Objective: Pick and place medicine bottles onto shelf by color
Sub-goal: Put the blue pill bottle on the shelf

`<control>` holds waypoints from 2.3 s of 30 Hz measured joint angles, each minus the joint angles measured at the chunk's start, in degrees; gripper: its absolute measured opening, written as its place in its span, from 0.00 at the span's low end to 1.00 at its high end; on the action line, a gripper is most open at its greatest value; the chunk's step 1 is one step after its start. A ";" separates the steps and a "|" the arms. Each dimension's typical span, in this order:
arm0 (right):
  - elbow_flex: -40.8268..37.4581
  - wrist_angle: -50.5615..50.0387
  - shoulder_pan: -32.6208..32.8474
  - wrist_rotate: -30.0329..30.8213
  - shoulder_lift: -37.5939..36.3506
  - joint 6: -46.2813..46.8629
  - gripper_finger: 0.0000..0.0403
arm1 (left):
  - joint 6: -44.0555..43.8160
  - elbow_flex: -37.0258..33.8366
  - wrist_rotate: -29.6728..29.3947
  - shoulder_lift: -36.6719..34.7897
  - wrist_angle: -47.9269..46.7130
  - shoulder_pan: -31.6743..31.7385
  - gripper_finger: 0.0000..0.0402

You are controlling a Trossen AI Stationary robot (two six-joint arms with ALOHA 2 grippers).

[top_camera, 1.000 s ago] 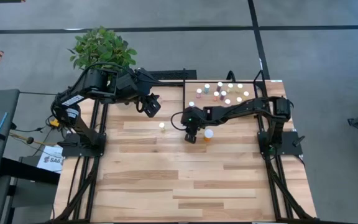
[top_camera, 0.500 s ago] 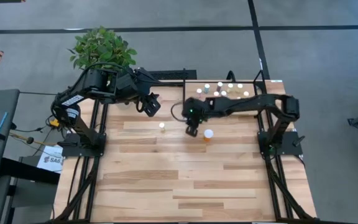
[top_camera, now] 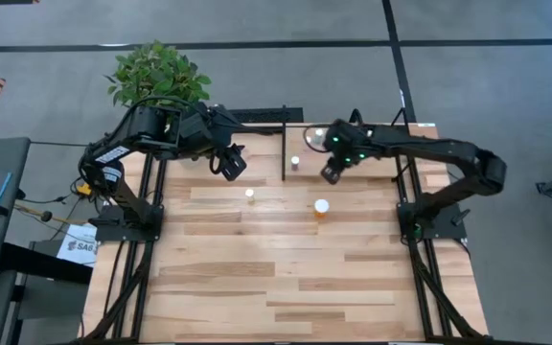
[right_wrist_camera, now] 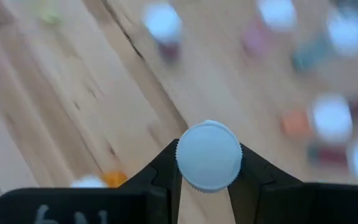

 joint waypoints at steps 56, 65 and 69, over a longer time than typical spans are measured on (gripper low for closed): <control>-27.85 -6.15 -2.44 29.10 -20.11 55.11 0.28 | 12.56 0.00 -1.60 0.00 0.00 7.58 0.52; -27.85 -7.63 -2.10 31.24 -20.11 57.20 0.28 | 12.55 0.00 -1.59 0.00 0.00 7.58 0.52; -27.80 -10.25 -2.18 31.33 -20.11 60.90 0.28 | 12.50 0.00 -1.59 0.00 0.00 7.58 0.52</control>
